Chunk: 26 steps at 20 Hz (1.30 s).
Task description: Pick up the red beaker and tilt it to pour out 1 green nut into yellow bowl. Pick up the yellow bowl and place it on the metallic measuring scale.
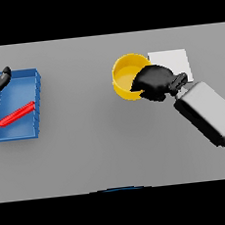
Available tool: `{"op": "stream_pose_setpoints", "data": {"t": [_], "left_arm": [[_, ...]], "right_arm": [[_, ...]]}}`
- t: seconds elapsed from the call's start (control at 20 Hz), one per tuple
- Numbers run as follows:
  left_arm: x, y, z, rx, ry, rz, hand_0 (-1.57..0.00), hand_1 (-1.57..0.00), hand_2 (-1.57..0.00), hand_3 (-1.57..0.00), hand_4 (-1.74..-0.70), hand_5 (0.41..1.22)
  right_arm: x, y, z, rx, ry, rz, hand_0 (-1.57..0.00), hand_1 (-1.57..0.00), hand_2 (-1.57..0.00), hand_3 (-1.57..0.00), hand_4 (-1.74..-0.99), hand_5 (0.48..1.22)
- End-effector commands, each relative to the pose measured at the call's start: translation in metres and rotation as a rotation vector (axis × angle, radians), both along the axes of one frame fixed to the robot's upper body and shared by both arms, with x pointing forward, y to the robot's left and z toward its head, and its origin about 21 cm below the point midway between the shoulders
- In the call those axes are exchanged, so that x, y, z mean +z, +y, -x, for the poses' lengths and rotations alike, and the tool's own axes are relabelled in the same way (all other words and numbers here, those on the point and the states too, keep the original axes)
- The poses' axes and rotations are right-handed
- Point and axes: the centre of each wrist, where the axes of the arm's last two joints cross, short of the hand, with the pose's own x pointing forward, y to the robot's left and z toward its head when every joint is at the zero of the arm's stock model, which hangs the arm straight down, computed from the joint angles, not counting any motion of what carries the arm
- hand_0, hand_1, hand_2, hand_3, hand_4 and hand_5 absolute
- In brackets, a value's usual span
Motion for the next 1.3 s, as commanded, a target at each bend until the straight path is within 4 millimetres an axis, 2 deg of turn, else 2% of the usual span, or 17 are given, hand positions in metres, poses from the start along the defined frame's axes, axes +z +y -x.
{"op": "stream_pose_setpoints", "data": {"t": [0.0, 0.2, 0.5, 0.85, 1.1, 1.25], "left_arm": [[0.001, 0.000, 0.002, 0.000, -0.002, -0.002, 0.00, 0.00, 0.00, 0.00, -0.72, 0.694], [0.002, -0.002, 0.003, -0.003, -0.001, -0.005, 0.00, 0.00, 0.00, 0.00, -0.73, 0.715], [0.008, 0.000, 0.005, 0.017, 0.016, 0.006, 0.00, 0.00, 0.00, 0.00, -0.74, 0.730], [0.007, 0.000, 0.009, 0.017, 0.037, -0.002, 0.00, 0.00, 0.00, 0.00, -0.72, 0.720], [0.007, 0.002, 0.008, 0.027, 0.031, -0.005, 0.00, 0.00, 0.00, 0.00, -0.73, 0.710], [0.003, 0.000, 0.006, 0.027, 0.039, -0.001, 0.00, 0.00, 0.00, 0.00, -0.73, 0.714]], "right_arm": [[0.001, -0.006, 0.000, -0.009, -0.005, 0.001, -1.56, -1.57, -1.53, -1.16, -1.740, 1.220], [0.010, -0.026, -0.016, -0.071, -0.068, -0.009, -1.57, -1.57, -1.54, -1.15, -1.741, 1.221], [0.002, -0.064, -0.036, -0.183, -0.097, -0.018, -1.57, -1.57, -1.54, -1.14, -1.741, 1.221], [-0.022, -0.093, -0.056, -0.307, -0.085, -0.015, -1.57, -1.57, -1.49, -1.20, -1.741, 1.221], [-0.036, -0.106, -0.063, -0.374, -0.047, -0.027, -1.57, -1.57, -1.43, -1.33, -1.741, 1.221], [-0.043, -0.102, -0.067, -0.396, -0.011, -0.038, -1.55, -1.57, -1.39, -1.41, -1.741, 1.221]]}}
